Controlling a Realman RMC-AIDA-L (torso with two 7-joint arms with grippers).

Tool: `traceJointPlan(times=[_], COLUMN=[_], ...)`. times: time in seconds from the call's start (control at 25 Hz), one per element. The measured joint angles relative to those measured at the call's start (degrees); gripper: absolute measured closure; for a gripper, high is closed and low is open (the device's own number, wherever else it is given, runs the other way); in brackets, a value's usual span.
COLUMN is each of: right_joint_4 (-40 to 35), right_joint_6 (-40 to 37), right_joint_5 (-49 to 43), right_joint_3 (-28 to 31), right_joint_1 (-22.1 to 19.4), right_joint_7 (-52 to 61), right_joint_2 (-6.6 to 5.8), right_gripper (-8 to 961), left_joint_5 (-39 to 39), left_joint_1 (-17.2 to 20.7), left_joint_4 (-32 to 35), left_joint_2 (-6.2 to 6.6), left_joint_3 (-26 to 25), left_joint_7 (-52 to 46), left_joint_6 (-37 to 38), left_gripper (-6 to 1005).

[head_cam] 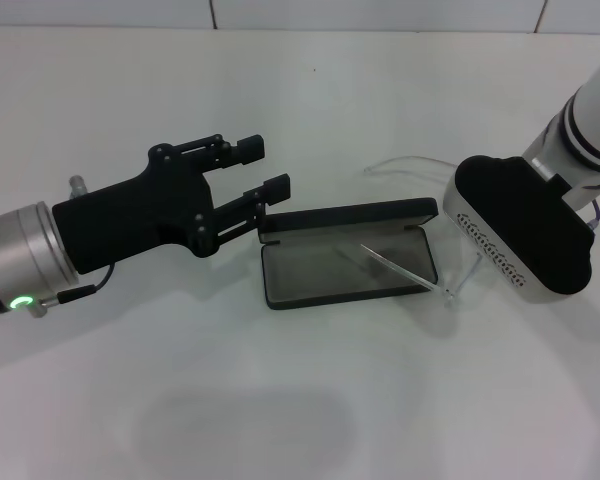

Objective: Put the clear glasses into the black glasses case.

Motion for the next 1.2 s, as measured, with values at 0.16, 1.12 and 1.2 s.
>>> traceJointPlan(times=[0.16,1.12,1.2], right_joint_4=[-1.3,-12.7,-10.9], right_joint_6=[-1.4,-5.4,-3.5], right_joint_5=[0.1,30.9,34.1], right_joint_3=[1.1,20.5,20.5], right_joint_1=[-1.0,-22.5,-24.0], right_joint_7=[0.6,-14.1,-17.5], right_joint_2=[0.01,-0.14,-0.08], right_gripper=[834,840,840], left_joint_5=[0.0,-0.6,-0.5], left_joint_1=[0.0,-7.6,-7.7], left_joint_4=[0.0,-6.5,-6.6], left_joint_2=[0.04,0.03,0.07], left_joint_3=[0.0,-0.9,-1.0], left_joint_7=[0.0,0.3,0.3], left_joint_6=[0.0,17.9,17.9], left_gripper=[485,485,485])
